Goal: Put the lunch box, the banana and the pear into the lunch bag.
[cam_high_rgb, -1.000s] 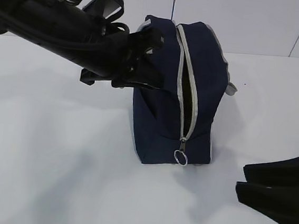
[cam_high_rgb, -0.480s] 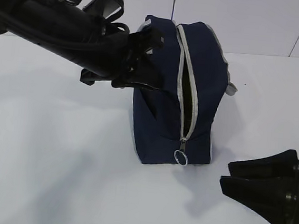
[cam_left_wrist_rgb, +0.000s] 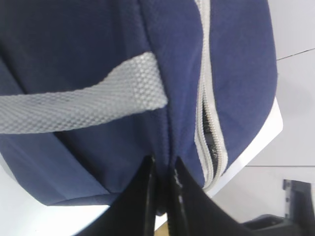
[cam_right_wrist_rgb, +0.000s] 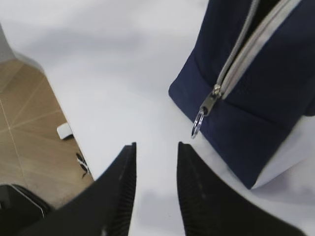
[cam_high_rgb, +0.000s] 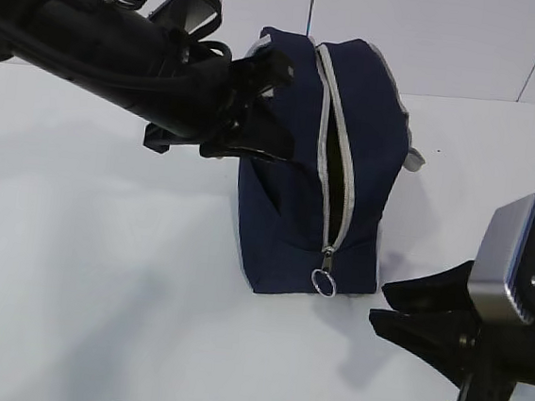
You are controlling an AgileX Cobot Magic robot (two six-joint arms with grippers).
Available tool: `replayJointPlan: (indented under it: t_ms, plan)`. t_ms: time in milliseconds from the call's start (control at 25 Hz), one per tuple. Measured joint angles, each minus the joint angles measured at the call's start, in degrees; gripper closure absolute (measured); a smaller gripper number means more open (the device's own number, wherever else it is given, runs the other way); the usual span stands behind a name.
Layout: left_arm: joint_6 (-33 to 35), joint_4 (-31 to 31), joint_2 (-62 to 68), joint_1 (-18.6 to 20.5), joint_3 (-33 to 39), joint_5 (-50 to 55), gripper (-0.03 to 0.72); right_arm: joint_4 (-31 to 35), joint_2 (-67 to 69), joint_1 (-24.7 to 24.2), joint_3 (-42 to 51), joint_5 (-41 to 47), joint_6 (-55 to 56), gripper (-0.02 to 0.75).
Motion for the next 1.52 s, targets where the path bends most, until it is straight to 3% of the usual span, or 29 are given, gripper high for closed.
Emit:
replayJointPlan:
  t_ms: [240, 400, 920, 1520]
  plan:
    - [0.0, 0.0, 0.0, 0.0, 0.0, 0.0, 0.691, 0.6, 4.72, 0.0, 0.0, 0.74, -4.58, 0.356]
    - [0.0, -0.1, 0.0, 0.0, 0.0, 0.25, 0.691, 0.63, 7.38, 0.0, -0.86, 1.72, -5.32, 0.317]
    - [0.0, -0.22, 0.0, 0.0, 0.0, 1.13, 0.691, 0.88, 18.94, 0.0, -6.05, 3.64, -5.69, 0.31]
    - [0.0, -0.3, 0.0, 0.0, 0.0, 3.02, 0.691, 1.09, 23.09, 0.0, -10.15, 2.34, -7.5, 0.309]
